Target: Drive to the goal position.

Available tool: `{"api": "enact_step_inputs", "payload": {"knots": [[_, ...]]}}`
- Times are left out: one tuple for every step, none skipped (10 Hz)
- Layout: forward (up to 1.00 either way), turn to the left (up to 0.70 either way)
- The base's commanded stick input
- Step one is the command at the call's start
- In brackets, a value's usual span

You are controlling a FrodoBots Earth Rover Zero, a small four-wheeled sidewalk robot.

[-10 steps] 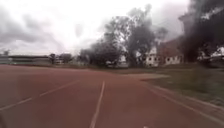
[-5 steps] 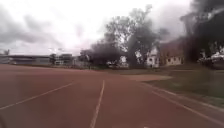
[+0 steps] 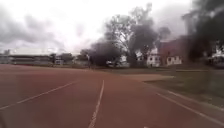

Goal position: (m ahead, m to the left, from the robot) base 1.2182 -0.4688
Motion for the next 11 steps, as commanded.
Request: {"api": "enact_step_inputs", "payload": {"knots": [[0.7, 0.0], [0.7, 0.0], [0.7, 0.0], [0.7, 0.0], [0.7, 0.0], [0.7, 0.0], [0.7, 0.0], [0.7, 0.0], [0.7, 0.0], [0.7, 0.0], [0.7, 0.0]]}}
